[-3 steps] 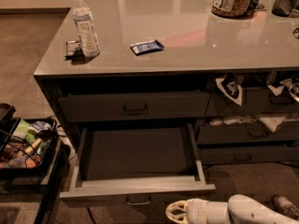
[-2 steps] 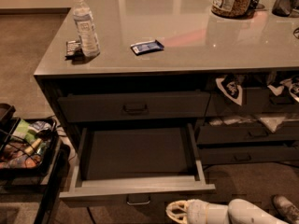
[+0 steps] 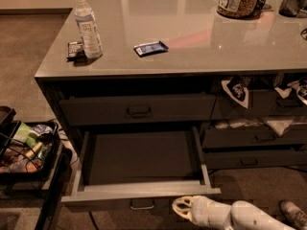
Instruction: Close middle drawer
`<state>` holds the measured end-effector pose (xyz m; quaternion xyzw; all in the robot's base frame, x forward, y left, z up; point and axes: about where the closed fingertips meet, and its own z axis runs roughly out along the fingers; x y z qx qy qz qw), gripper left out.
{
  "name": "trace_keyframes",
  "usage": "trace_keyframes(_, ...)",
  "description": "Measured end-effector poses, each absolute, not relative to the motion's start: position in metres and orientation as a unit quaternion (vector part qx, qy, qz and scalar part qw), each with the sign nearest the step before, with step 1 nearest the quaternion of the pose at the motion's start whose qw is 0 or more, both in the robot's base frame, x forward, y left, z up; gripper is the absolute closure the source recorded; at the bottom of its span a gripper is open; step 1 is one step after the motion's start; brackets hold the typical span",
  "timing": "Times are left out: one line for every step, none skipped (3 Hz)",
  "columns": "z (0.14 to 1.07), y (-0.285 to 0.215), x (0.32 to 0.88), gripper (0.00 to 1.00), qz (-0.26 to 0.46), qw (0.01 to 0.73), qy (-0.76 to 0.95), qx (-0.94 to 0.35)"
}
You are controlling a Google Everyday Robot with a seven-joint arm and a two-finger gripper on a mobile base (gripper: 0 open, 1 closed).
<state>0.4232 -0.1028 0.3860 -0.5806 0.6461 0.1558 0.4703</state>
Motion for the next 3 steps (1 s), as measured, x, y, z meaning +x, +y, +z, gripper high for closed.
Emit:
trace_keyframes(0.383,-0.100,0.447,1.00,0.134,0.473,0.645,-0.585)
trace_keyframes(0.360,-0.112,0.488,1.00,0.149,0.465,0.647,-0.585)
trace_keyframes(0.360,-0.112,0.488,1.00,0.148,0.465,0.647,-0.585)
